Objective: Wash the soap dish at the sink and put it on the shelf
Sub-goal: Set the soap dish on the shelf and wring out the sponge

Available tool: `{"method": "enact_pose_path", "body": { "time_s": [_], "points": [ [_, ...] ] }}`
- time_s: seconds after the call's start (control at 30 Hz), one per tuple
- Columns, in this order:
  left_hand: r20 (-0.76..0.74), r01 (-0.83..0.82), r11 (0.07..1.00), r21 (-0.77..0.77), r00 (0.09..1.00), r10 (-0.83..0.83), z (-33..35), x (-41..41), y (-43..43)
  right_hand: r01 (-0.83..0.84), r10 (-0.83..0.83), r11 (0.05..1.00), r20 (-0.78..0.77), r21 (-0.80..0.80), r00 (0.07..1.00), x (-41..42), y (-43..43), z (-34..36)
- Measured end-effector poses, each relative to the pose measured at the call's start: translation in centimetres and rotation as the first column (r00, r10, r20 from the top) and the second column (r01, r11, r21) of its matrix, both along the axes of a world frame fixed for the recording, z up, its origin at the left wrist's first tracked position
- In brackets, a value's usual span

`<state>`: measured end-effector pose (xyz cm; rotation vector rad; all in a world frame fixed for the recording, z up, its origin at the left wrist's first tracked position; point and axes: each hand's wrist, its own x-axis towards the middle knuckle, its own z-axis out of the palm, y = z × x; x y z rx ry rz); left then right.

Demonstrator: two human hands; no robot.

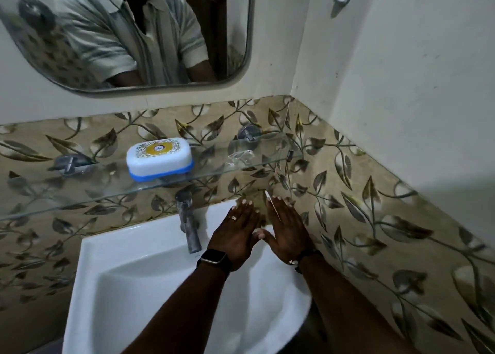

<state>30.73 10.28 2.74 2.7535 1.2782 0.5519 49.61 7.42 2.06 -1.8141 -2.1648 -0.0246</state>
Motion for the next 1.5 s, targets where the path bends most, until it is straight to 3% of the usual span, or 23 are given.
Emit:
{"method": "enact_pose_path", "body": {
  "time_s": [0.17, 0.27, 0.33, 0.53, 0.8, 1.1, 1.4, 1.5],
  "points": [
    [-0.071, -0.006, 0.997, -0.080, 0.997, 0.001, -1.8, 1.1, 2.4, -0.022, 0.026, 0.986, 0.023, -0.166, 0.999, 0.8, 3.2, -2.6],
    [-0.218, -0.056, 0.987, -0.152, 0.976, 0.022, -3.8, 1.5, 3.7, 0.040, 0.012, 0.934, 0.142, -0.356, 0.990, 1.1, 4.6, -4.9],
    [-0.275, -0.100, 0.978, -0.185, 0.960, 0.046, -4.4, 1.8, 4.1, 0.065, 0.000, 0.923, 0.170, -0.379, 0.985, 1.1, 4.8, -6.0],
    [-0.074, -0.158, 0.978, -0.135, 0.986, 0.149, -3.6, 3.6, 4.6, 0.042, -0.014, 0.953, 0.095, -0.300, 0.995, 0.6, 4.7, -6.3],
    [-0.060, -0.166, 0.985, -0.041, 0.985, 0.164, -3.2, 5.1, 5.2, 0.009, -0.008, 1.000, 0.052, -0.015, 0.999, 0.6, 5.2, -5.6],
    [-0.105, -0.259, 0.955, -0.142, 0.964, 0.245, -3.0, 4.7, 3.4, 0.061, -0.063, 0.968, 0.004, 0.245, 0.998, 1.1, 4.5, -4.7],
    [0.066, -0.247, 0.964, -0.093, 0.965, 0.254, 3.4, 3.8, 0.3, 0.203, -0.103, 0.911, -0.280, 0.358, 0.954, 0.3, 0.8, 1.2],
    [0.160, -0.229, 0.973, -0.014, 0.960, 0.229, 6.5, 2.6, -0.9, 0.218, -0.085, 0.897, -0.334, 0.385, 0.939, -0.7, -0.6, 4.8]
  ]
}}
